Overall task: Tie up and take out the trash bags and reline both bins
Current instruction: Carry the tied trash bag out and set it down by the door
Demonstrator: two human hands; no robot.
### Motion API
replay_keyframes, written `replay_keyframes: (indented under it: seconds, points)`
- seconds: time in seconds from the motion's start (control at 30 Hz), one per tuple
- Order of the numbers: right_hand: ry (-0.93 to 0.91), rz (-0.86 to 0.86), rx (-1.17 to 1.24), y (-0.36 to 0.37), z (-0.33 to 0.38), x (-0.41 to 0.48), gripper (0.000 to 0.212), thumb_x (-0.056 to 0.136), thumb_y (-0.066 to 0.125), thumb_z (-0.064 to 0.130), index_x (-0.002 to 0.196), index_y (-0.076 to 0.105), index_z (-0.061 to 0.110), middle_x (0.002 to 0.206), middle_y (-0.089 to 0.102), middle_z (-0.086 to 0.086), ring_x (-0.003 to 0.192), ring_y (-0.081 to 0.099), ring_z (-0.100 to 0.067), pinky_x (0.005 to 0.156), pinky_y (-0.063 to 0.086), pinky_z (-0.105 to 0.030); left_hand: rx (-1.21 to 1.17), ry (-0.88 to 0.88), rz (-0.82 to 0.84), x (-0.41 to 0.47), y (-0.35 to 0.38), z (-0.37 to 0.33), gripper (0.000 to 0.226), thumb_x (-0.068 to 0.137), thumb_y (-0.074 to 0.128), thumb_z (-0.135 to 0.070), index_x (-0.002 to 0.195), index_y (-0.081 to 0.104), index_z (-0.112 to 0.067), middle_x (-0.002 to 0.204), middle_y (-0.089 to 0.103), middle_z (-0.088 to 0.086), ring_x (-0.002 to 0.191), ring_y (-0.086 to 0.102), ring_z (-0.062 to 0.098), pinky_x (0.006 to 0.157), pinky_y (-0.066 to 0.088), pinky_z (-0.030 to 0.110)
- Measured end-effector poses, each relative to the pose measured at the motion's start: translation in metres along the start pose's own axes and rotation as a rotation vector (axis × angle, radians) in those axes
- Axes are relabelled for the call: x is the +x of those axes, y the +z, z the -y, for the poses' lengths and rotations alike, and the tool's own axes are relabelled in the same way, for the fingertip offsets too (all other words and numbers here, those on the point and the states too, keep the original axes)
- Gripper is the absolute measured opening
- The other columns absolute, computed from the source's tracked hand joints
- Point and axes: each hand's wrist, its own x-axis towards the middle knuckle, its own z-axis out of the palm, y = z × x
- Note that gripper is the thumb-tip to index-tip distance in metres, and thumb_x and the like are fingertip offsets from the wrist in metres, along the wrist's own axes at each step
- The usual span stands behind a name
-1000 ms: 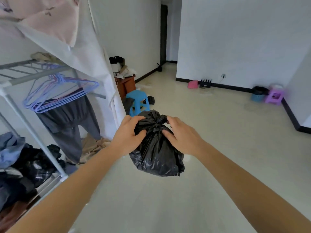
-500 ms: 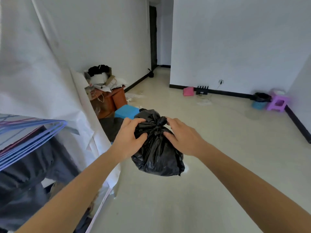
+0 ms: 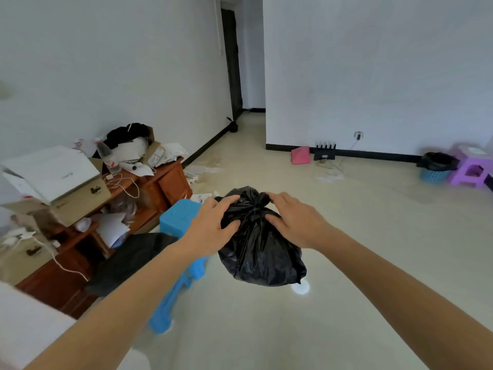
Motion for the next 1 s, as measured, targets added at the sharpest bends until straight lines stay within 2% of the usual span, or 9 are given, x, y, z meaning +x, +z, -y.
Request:
replay_keyframes:
  seconds: [0.1, 0.3, 0.43, 0.6, 0.77, 1.0]
  points:
    - [-0.023, 0.029, 0.003, 0.001, -0.032, 0.085, 0.055, 0.104, 0.036, 0.046, 0.151, 0.028, 0.020, 0.144, 0.044, -0.004, 0.129, 0.047, -0.025, 0.097, 0.045, -0.039, 0.030, -0.047, -0.027, 0.074, -0.005, 0.030, 0.050, 0.093, 0.059, -0.041, 0.140, 0.043, -0.037, 0.098, 0.037, -0.003, 0.068, 0.051, 0.012, 0.079, 0.048, 0.031]
    - [-0.091, 0.084, -0.046, 0.043, -0.095, 0.241, 0.055, 0.103, 0.036, 0.049, 0.148, 0.033, 0.018, 0.142, 0.046, -0.004, 0.125, 0.050, -0.026, 0.094, 0.047, -0.040, 0.077, -0.070, -0.079, 0.210, 0.018, 0.115, 0.033, 0.091, 0.062, -0.039, 0.122, 0.055, -0.028, 0.095, 0.033, -0.007, 0.074, 0.051, 0.011, 0.073, 0.051, 0.034]
    - [-0.113, 0.125, -0.077, 0.073, -0.142, 0.364, 0.053, 0.103, 0.036, 0.049, 0.146, 0.035, 0.018, 0.139, 0.047, -0.004, 0.124, 0.050, -0.026, 0.095, 0.045, -0.038, 0.049, -0.068, -0.096, 0.323, 0.037, 0.182, 0.031, 0.092, 0.061, -0.037, 0.120, 0.053, -0.028, 0.098, 0.034, -0.007, 0.081, 0.048, 0.009, 0.070, 0.041, 0.024]
    - [-0.098, 0.158, -0.099, 0.072, -0.202, 0.513, 0.051, 0.103, 0.037, 0.049, 0.143, 0.039, 0.018, 0.137, 0.049, -0.004, 0.124, 0.049, -0.025, 0.094, 0.043, -0.038, 0.022, -0.060, -0.090, 0.479, 0.037, 0.238, 0.034, 0.092, 0.062, -0.033, 0.123, 0.053, -0.024, 0.103, 0.038, -0.004, 0.086, 0.044, 0.011, 0.072, 0.035, 0.021]
    - [-0.018, 0.114, -0.027, 0.076, -0.278, 0.628, 0.050, 0.102, 0.040, 0.050, 0.143, 0.040, 0.023, 0.135, 0.050, 0.000, 0.124, 0.049, -0.022, 0.093, 0.044, -0.038, 0.003, -0.002, -0.058, 0.627, 0.046, 0.269, 0.039, 0.091, 0.061, -0.031, 0.128, 0.050, -0.024, 0.109, 0.039, -0.002, 0.102, 0.043, 0.012, 0.085, 0.033, 0.021]
    - [0.008, 0.126, 0.025, 0.133, -0.407, 0.788, 0.050, 0.102, 0.039, 0.049, 0.145, 0.038, 0.023, 0.137, 0.049, 0.001, 0.125, 0.048, -0.021, 0.094, 0.044, -0.038, -0.027, 0.010, 0.016, 0.823, 0.110, 0.333, 0.040, 0.089, 0.059, -0.026, 0.127, 0.048, -0.025, 0.110, 0.034, -0.003, 0.100, 0.046, 0.011, 0.088, 0.038, 0.021]
